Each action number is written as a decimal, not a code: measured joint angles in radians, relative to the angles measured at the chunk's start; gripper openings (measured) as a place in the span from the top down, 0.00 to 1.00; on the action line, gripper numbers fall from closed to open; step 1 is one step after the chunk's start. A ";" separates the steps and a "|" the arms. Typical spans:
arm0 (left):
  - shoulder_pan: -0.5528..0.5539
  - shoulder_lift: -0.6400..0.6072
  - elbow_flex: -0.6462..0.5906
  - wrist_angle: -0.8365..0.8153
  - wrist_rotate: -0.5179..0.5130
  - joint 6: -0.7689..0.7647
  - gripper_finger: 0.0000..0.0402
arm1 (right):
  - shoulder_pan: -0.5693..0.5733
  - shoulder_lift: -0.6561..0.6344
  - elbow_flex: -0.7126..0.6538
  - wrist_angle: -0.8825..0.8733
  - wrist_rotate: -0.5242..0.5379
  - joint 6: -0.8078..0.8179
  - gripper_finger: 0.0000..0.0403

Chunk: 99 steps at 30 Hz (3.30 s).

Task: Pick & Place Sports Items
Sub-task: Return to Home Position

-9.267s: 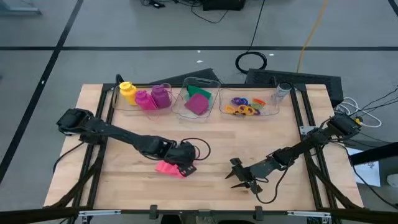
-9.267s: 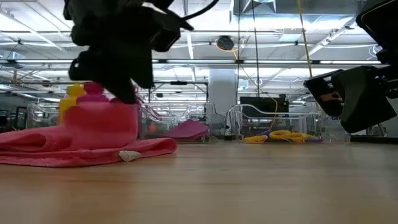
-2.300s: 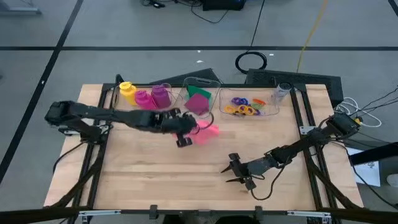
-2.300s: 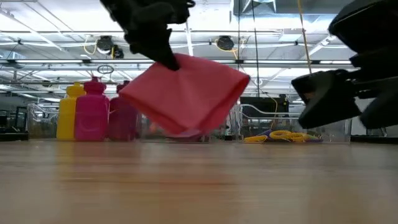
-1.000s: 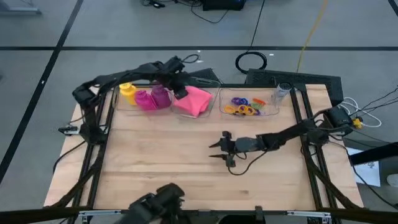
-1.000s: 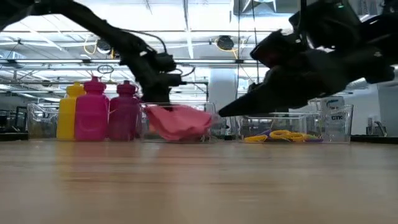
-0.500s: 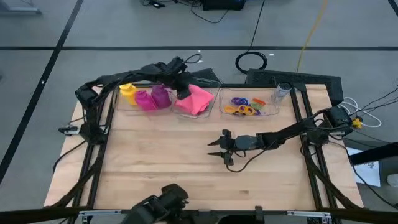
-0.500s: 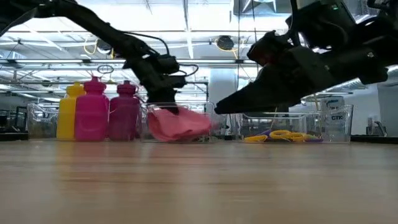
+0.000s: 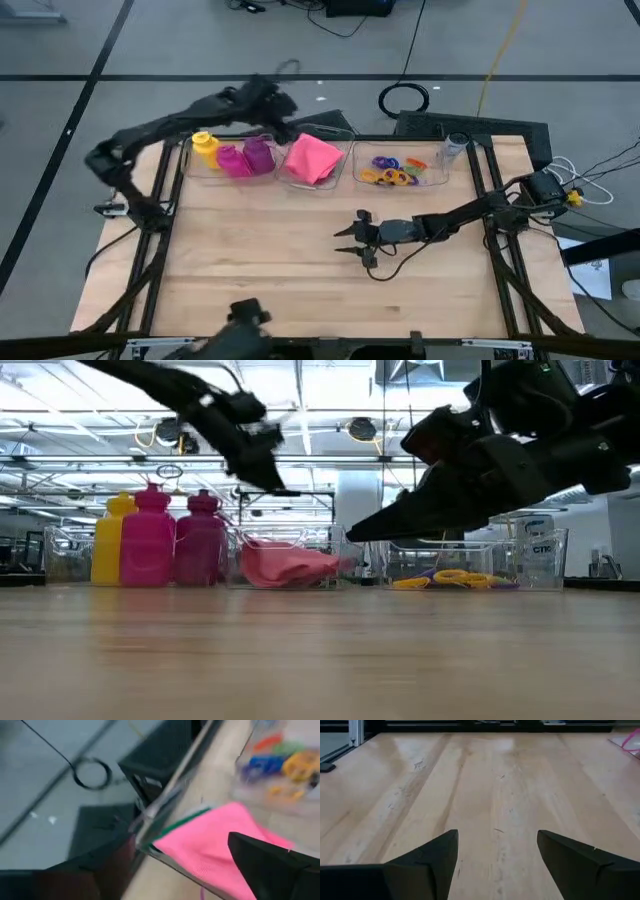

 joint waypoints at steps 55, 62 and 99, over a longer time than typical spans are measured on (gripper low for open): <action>-0.190 -1.143 -1.156 0.705 0.401 -0.255 0.30 | -0.044 -0.820 0.000 -0.608 0.000 -0.223 0.50; -0.288 -1.143 -1.264 0.871 0.297 -0.283 0.30 | -0.044 -1.036 -0.051 -0.733 0.001 -0.214 0.50; -0.141 -1.712 -1.328 0.513 0.349 -0.285 0.30 | -0.044 -1.565 -0.442 -0.774 0.067 -0.273 0.50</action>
